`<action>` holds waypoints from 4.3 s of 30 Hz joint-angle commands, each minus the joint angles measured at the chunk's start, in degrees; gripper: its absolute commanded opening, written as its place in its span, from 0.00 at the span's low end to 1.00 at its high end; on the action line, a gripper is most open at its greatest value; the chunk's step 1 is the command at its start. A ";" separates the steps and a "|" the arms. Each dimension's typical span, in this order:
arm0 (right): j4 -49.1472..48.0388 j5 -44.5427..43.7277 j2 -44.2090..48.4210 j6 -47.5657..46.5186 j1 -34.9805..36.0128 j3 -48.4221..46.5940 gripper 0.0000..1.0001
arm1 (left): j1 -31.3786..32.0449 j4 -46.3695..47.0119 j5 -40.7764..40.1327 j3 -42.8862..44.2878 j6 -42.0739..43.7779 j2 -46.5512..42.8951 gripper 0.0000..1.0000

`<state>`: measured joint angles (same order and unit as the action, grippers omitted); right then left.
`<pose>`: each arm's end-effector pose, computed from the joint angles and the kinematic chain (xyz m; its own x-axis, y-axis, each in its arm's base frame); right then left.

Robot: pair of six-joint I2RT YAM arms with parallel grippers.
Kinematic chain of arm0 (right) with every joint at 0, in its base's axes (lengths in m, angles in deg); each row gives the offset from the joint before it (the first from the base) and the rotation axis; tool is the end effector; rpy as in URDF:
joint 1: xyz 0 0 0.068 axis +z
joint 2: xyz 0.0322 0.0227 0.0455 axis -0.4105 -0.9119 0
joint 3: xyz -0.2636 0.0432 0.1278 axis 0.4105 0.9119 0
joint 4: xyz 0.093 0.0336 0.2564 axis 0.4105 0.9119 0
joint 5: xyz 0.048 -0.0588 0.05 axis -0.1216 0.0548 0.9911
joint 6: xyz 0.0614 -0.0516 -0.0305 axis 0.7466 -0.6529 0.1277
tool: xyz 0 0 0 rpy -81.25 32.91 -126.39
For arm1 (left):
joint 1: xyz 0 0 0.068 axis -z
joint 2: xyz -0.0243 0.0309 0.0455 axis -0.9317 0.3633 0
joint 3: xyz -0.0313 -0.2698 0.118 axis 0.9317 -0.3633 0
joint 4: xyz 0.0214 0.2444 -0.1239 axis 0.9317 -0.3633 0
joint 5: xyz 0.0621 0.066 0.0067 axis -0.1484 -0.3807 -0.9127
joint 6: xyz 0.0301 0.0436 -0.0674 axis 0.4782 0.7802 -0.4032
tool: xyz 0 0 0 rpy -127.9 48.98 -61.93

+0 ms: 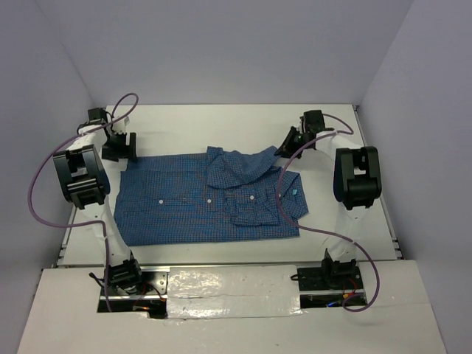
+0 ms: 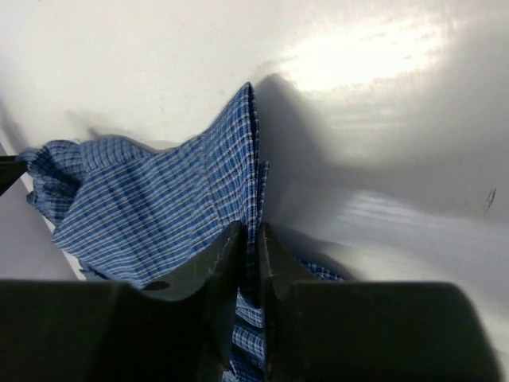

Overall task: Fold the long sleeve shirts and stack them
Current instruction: Fold the shirt

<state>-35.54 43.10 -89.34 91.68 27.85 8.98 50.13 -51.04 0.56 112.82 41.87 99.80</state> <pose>0.4663 0.0631 0.1494 -0.8562 0.4308 -0.2852 0.1814 0.7676 0.6147 0.4854 0.1494 0.1534 -0.8686 -0.0837 -0.4883 -0.0650 0.9964 -0.0551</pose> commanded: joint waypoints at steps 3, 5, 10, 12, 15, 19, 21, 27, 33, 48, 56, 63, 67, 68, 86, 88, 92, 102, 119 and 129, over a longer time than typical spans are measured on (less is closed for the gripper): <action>3.51 -2.40 -0.86 -4.45 0.25 -7.01 0.06 | 0.20 0.36 6.18 -0.60 -2.59 0.82 0.85; 4.83 -2.49 -1.13 -5.68 0.16 -9.46 0.00 | 0.11 -0.08 9.44 -0.86 -3.02 1.08 0.78; 6.50 -2.40 -1.92 -7.79 0.34 -15.01 0.00 | 0.02 -1.31 13.04 -0.69 -3.29 2.75 0.11; 7.38 -1.96 -2.44 -9.46 0.34 -20.53 0.00 | -0.33 -1.14 13.31 0.27 -3.82 2.84 0.00; 8.70 -0.91 -3.59 -12.18 0.34 -29.76 0.00 | -1.29 0.61 13.05 2.30 -3.99 1.00 0.00; 8.88 -2.13 -4.29 -15.26 0.25 -43.71 0.00 | -1.47 5.09 11.64 1.60 -1.63 -4.35 0.00; 7.83 -2.40 -4.38 -16.58 0.16 -47.17 0.00 | -1.56 7.38 11.82 0.72 -0.57 -5.94 0.00; 3.25 3.74 -2.10 -20.44 0.34 -46.15 0.00 | -1.56 10.99 10.59 -3.85 0.84 -10.16 0.00; 2.47 2.71 4.22 -27.56 0.69 -41.56 0.00 | -1.56 13.18 12.52 -8.77 3.56 -14.73 0.00; 3.66 1.73 7.13 -38.36 5.25 -47.01 0.00 | -1.47 11.34 15.06 -10.44 6.37 -16.75 0.00; 9.85 0.42 26.40 -47.78 12.99 -30.26 0.00 | -3.31 11.86 20.51 -19.13 21.04 -27.20 0.00; 1.58 1.19 51.94 -42.25 14.57 2.18 0.00 | -6.83 8.03 32.29 -34.43 45.46 -39.43 0.00; 2.02 2.60 57.48 -38.30 20.71 10.90 0.00 | -6.75 -0.08 36.60 -38.30 55.32 -40.22 0.12; 2.54 3.57 57.93 -36.29 20.99 13.35 0.00 | -6.75 0.00 35.99 -39.35 55.51 -40.48 0.17; 1.23 7.27 62.59 -26.78 26.35 31.38 0.00 | -7.45 -10.48 34.93 -21.01 35.27 -34.71 0.56; 0.97 6.83 61.81 -26.69 26.27 32.44 0.00 | -6.75 -3.55 32.58 -17.75 18.31 -29.45 0.55; 0.70 7.01 61.01 -26.16 26.35 33.23 0.00 | -1.74 2.64 19.76 -14.67 5.51 -23.18 0.68; 0.96 4.99 62.06 -24.93 26.53 34.55 0.00 | 1.96 -7.19 15.50 -14.75 11.64 -16.32 0.51; -1.94 4.63 62.60 -23.44 26.79 38.07 0.00 | 12.23 -13.28 11.75 -48.13 56.65 -43.82 0.18; -0.61 3.49 63.21 -24.32 26.62 38.42 0.00 | 13.13 -17.31 17.25 -41.57 50.90 -48.57 0.48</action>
<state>-34.52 47.43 -27.53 67.70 53.99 47.10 64.71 -66.77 11.60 65.96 96.95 54.10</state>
